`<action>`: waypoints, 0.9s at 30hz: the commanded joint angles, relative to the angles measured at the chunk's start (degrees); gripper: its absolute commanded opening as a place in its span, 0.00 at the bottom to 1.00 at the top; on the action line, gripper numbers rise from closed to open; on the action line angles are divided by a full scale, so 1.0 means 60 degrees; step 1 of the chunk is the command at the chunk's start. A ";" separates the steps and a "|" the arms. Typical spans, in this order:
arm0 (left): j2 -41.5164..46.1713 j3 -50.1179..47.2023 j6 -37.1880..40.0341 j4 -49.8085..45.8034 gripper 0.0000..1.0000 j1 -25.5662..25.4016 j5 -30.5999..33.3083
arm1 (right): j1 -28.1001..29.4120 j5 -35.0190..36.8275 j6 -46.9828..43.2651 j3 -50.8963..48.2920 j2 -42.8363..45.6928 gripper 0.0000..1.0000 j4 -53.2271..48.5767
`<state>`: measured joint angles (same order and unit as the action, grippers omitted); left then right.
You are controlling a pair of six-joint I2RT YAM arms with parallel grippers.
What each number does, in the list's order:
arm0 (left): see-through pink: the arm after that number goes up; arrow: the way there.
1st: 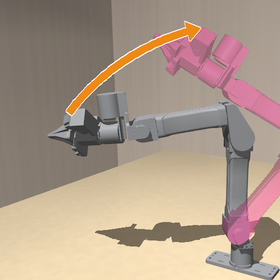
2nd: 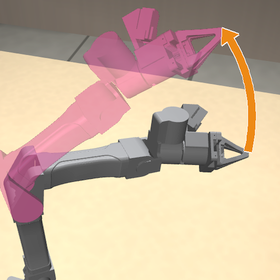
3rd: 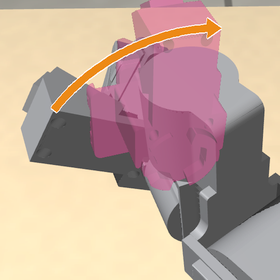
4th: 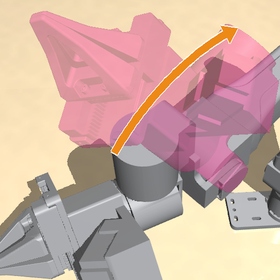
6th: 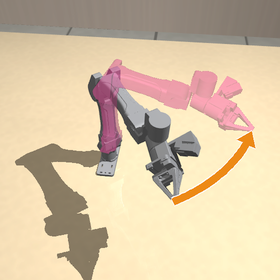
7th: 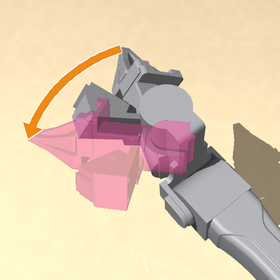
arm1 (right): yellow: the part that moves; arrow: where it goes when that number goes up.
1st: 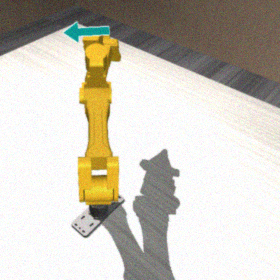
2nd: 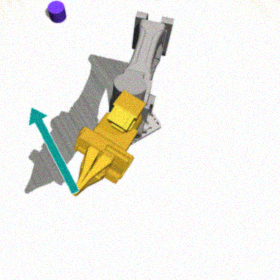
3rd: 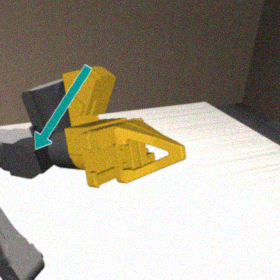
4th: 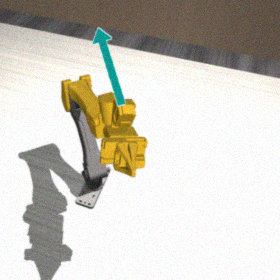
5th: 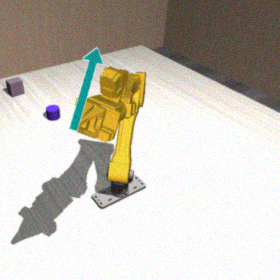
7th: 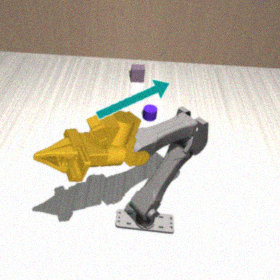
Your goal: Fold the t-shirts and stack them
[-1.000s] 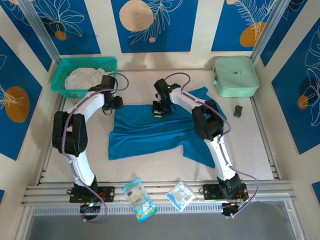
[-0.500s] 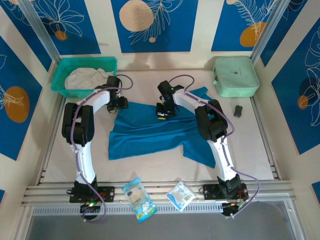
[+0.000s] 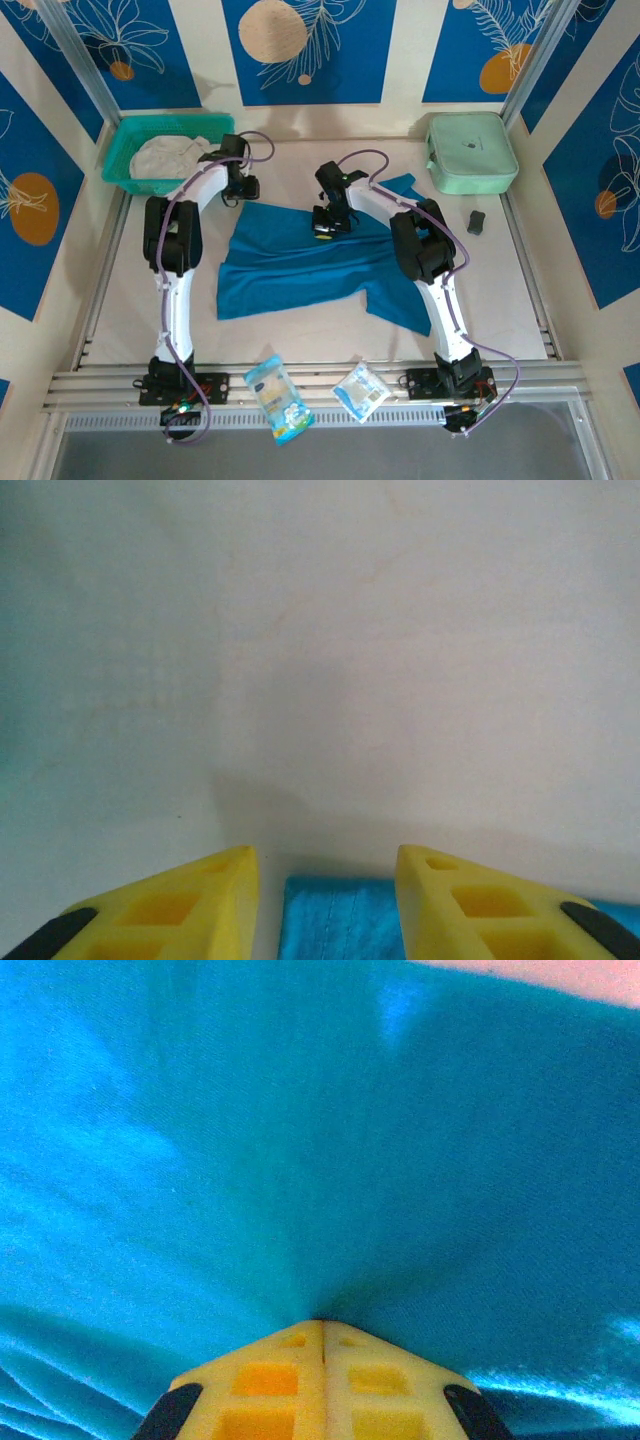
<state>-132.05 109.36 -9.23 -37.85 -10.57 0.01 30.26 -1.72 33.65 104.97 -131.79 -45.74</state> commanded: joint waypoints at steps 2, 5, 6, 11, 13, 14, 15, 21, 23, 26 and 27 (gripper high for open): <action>-0.0273 0.0216 0.0646 -0.1022 0.39 0.0032 -0.0149 | -0.0004 0.0286 -0.0115 -0.0210 -0.0265 0.00 -0.0677; -0.0287 0.0216 0.0851 -0.1204 0.38 0.0032 -0.0222 | -0.0023 0.0286 -0.0144 -0.0164 -0.0281 0.00 -0.0706; -0.0287 0.0216 0.0913 -0.1234 0.38 0.0029 -0.0200 | -0.0023 0.0288 -0.0157 -0.0166 -0.0273 0.00 -0.0713; -0.0398 0.0363 0.1061 -0.1249 0.37 0.0020 -0.0040 | -0.0019 0.0286 -0.0166 -0.0158 -0.0265 0.00 -0.0727; -0.0565 0.0563 0.1107 -0.1307 0.37 0.0033 -0.0060 | -0.0026 0.0282 -0.0174 -0.0188 -0.0261 0.00 -0.0714; -0.0652 0.0660 0.1114 -0.1344 0.37 0.0025 -0.0060 | -0.0019 0.0286 -0.0174 -0.0206 -0.0271 0.00 -0.0720; -0.0770 0.0807 0.1143 -0.1387 0.37 0.0031 -0.0069 | -0.0019 0.0271 -0.0174 -0.0224 -0.0265 0.00 -0.0702; -0.1456 0.1662 0.1275 -0.2113 0.35 0.0004 -0.0064 | -0.0034 0.0257 -0.0174 -0.0340 -0.0272 0.00 -0.0670; -0.1480 0.1639 0.1290 -0.2208 0.32 -0.0037 -0.0082 | -0.0048 0.0257 -0.0169 -0.0356 -0.0273 0.00 -0.0640; -0.1503 0.1520 0.1341 -0.2334 0.21 -0.0139 -0.0104 | -0.0094 0.0214 -0.0155 -0.0371 -0.0272 0.00 -0.0615; -0.1459 0.1418 0.1349 -0.2334 0.14 -0.0190 -0.0093 | -0.0107 0.0187 -0.0157 -0.0365 -0.0271 0.00 -0.0608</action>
<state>-138.30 118.43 -2.22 -49.15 -10.90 0.14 30.17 -1.76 33.23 104.97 -131.79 -45.76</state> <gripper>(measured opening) 0.173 0.043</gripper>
